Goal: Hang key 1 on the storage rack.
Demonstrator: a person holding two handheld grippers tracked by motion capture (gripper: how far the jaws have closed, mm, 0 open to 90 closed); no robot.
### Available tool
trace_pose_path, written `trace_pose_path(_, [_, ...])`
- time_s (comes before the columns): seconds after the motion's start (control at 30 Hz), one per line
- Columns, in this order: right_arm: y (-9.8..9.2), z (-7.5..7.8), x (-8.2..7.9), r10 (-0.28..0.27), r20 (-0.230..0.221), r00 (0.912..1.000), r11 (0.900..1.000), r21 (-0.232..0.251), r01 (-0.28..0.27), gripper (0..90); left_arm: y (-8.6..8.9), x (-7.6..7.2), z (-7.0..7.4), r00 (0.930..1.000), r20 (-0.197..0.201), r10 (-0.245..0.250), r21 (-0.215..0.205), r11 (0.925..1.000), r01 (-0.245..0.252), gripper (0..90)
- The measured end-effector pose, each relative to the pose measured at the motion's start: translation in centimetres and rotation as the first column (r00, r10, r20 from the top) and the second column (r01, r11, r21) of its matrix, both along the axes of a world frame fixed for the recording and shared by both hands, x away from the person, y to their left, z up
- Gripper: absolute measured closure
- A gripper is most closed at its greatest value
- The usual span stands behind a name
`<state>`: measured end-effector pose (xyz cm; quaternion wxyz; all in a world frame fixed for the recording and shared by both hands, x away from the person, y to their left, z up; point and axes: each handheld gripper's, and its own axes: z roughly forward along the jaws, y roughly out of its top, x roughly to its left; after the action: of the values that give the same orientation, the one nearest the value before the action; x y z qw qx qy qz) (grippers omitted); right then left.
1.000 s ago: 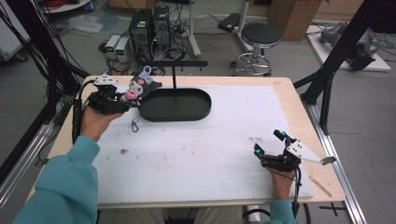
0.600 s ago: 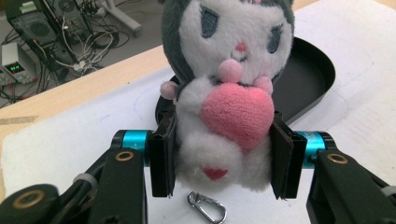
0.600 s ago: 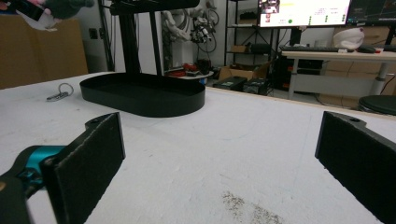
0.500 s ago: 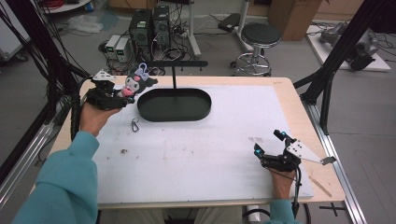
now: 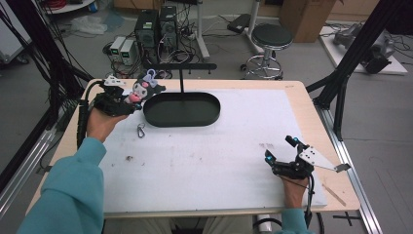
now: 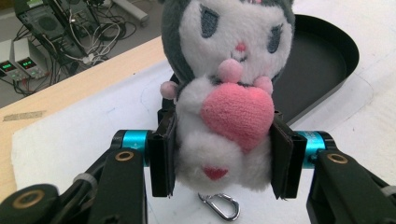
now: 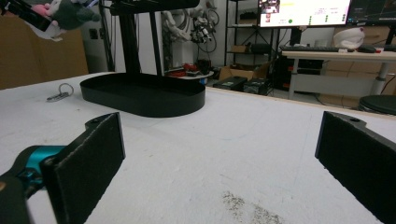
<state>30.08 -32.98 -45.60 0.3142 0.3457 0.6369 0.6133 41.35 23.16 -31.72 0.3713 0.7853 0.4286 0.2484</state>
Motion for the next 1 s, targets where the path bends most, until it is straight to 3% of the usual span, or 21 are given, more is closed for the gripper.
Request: trace_pose_path(1.0, [0.0,0.0,0.0,0.0,0.004,1.0,1.0,0.0,0.0,0.7,-0.1,2.0,-1.5,0.9991,-0.012,0.039,0.018,0.9991,-0.039,51.7])
